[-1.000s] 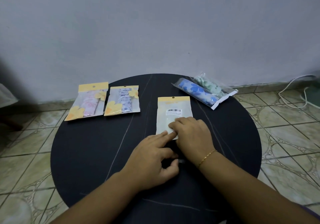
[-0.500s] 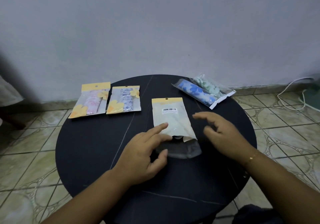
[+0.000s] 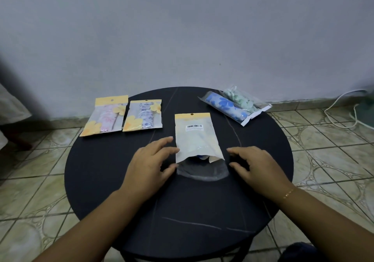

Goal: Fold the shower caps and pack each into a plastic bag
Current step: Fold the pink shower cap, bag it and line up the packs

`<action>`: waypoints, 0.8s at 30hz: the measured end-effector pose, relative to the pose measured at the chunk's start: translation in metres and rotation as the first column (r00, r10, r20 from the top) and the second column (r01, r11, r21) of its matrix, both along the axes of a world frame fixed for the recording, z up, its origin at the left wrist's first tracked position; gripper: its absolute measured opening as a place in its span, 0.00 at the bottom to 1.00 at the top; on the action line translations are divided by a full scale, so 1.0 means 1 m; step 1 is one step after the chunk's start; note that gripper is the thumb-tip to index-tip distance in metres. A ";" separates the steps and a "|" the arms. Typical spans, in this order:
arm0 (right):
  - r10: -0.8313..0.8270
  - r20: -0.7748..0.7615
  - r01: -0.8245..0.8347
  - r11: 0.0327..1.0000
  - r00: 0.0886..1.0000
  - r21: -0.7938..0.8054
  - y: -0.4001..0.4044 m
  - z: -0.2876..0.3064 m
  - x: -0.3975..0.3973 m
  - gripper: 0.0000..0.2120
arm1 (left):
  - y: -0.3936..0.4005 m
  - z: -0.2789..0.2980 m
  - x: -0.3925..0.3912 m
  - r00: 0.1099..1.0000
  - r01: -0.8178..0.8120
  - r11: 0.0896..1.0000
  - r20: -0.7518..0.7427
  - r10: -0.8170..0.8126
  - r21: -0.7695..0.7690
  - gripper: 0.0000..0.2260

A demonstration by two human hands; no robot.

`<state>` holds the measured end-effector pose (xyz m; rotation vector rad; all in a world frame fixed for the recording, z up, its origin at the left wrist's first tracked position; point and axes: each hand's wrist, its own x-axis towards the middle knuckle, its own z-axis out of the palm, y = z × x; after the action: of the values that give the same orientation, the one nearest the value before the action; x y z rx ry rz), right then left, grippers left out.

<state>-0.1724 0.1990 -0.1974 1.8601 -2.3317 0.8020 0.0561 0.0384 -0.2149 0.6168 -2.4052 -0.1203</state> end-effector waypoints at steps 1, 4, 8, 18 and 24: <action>0.015 -0.001 -0.015 1.000 1.000 -0.014 -0.002 0.000 0.002 0.19 | -0.001 0.000 -0.001 1.000 -0.001 1.000 0.003 0.001 0.002 0.17; 0.088 -0.050 -0.091 0.994 0.995 -0.064 -0.008 -0.004 0.004 0.21 | -0.003 -0.002 -0.002 0.999 0.032 0.999 -0.006 -0.032 -0.012 0.15; 0.129 -0.078 -0.139 0.980 0.989 -0.139 -0.012 -0.004 0.012 0.15 | -0.002 -0.001 -0.001 0.997 0.079 0.997 -0.027 -0.078 0.009 0.11; 0.066 0.220 -0.073 0.997 0.973 0.020 -0.018 -0.003 0.005 0.06 | -0.005 0.001 0.002 0.997 0.074 0.983 0.013 -0.078 0.168 0.12; -0.001 0.405 -0.051 0.992 0.914 0.119 -0.024 0.006 0.000 0.03 | -0.006 0.011 -0.002 1.000 -0.013 0.864 -0.013 0.023 0.504 0.05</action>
<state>-0.1724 0.1751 -0.1912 1.9305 -2.6579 1.1693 0.0542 0.0329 -0.2039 0.8642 -2.3505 -0.7653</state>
